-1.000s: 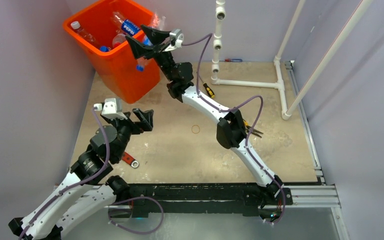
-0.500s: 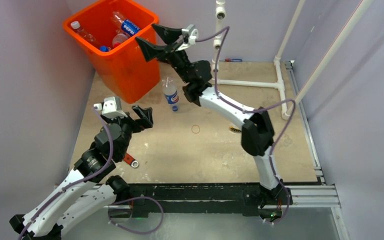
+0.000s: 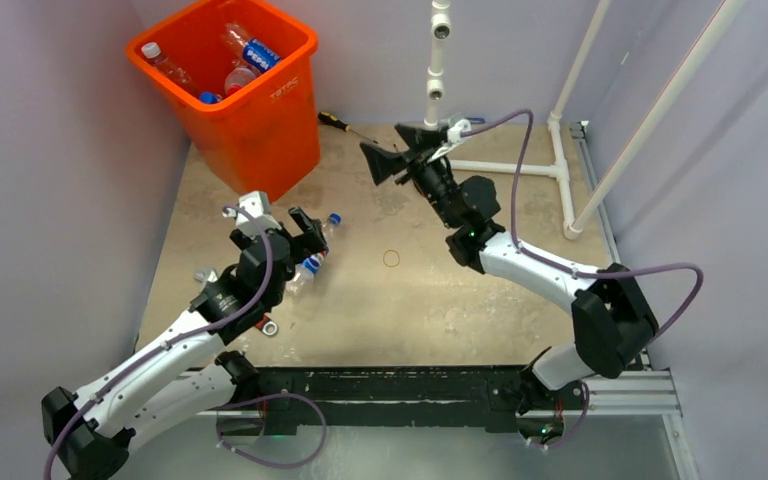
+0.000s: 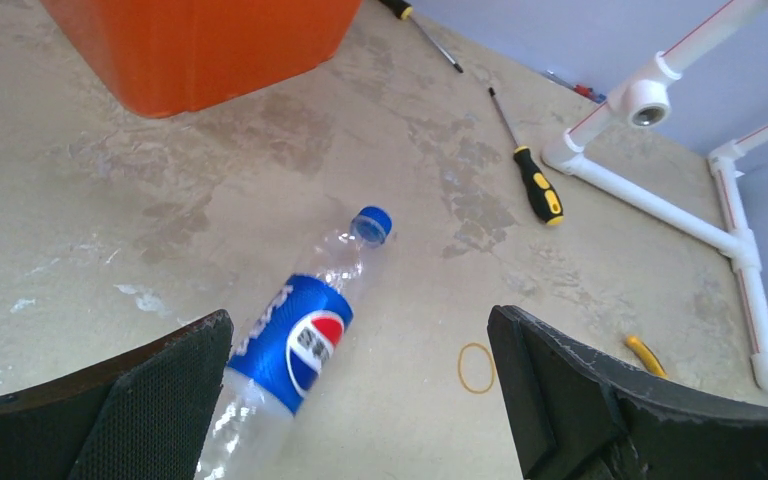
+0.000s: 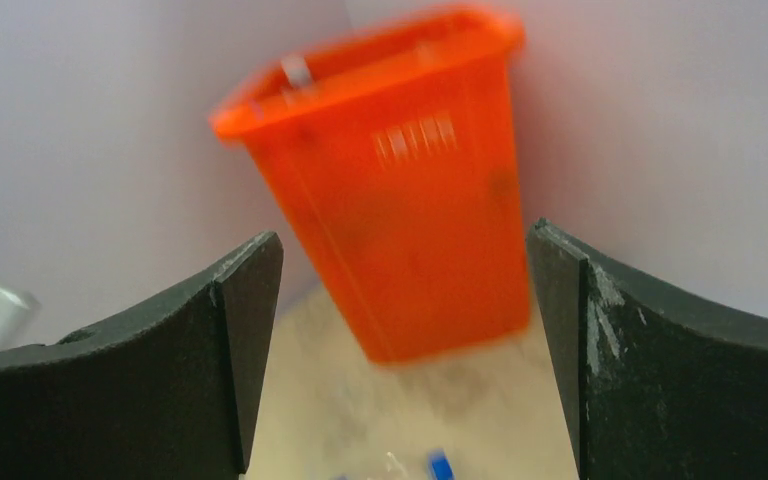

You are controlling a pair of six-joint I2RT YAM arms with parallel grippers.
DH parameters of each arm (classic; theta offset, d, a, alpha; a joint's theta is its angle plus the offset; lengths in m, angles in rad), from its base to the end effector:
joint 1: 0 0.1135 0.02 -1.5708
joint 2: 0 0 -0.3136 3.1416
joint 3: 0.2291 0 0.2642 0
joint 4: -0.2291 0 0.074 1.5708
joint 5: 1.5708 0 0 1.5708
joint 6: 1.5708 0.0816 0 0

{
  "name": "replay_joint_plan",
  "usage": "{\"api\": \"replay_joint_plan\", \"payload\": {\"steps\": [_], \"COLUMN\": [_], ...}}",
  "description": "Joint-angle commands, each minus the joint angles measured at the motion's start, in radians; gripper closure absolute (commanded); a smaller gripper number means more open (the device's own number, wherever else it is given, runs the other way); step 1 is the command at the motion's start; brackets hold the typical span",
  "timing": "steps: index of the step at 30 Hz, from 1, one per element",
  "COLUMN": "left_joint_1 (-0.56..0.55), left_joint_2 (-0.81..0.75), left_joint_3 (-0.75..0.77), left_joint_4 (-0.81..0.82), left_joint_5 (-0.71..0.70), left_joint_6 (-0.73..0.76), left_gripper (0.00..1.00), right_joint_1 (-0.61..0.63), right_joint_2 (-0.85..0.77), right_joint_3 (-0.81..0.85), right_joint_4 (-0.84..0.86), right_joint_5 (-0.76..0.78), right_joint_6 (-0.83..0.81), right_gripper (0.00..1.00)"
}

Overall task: Put the plastic bottles in the bin
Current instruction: Pick up the plastic bottle at the center of the board.

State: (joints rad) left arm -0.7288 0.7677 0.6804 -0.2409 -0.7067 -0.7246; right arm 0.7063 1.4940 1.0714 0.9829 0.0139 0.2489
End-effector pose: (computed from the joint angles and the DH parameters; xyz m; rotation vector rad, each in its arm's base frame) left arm 0.1731 -0.0835 0.3248 -0.4642 1.7731 -0.3544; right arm 0.2952 0.2503 0.4581 -0.2244 1.0222 0.8631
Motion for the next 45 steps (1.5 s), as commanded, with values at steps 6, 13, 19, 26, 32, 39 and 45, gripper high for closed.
{"api": "replay_joint_plan", "payload": {"steps": [6,13,19,26,32,39,45], "left_joint_1": [-0.001,0.210,0.243,0.282,0.282,0.282,0.282], "left_joint_2": [0.123,0.456,0.474,0.355,0.231,0.045,-0.022], "left_joint_3": [0.088,0.226,0.224,0.278,0.243,0.204,0.195], "left_joint_4": [-0.064,-0.242,-0.269,-0.345,-0.412,-0.419,-0.427], "left_joint_5": [-0.083,0.237,0.216,0.112,0.136,0.084,0.059], "left_joint_6": [0.050,0.063,0.037,0.061,0.017,-0.020,-0.029], "left_gripper": [0.01,0.01,0.01,0.01,0.01,0.01,0.01], "right_joint_1": [-0.011,-0.011,-0.011,0.088,0.207,0.301,0.364], "right_joint_2": [0.021,-0.030,-0.143,-0.011,0.193,0.349,0.487], "right_joint_3": [-0.219,-0.303,-0.386,-0.295,-0.104,0.124,0.335], "right_joint_4": [-0.049,-0.120,-0.242,-0.392,-0.577,-0.877,-1.104], "right_joint_5": [-0.006,-0.012,-0.011,-0.184,-0.156,0.047,0.203], "right_joint_6": [0.174,0.240,0.256,0.384,0.459,0.606,0.722], "right_gripper": [0.08,0.07,0.06,0.01,0.01,0.01,0.01]}}
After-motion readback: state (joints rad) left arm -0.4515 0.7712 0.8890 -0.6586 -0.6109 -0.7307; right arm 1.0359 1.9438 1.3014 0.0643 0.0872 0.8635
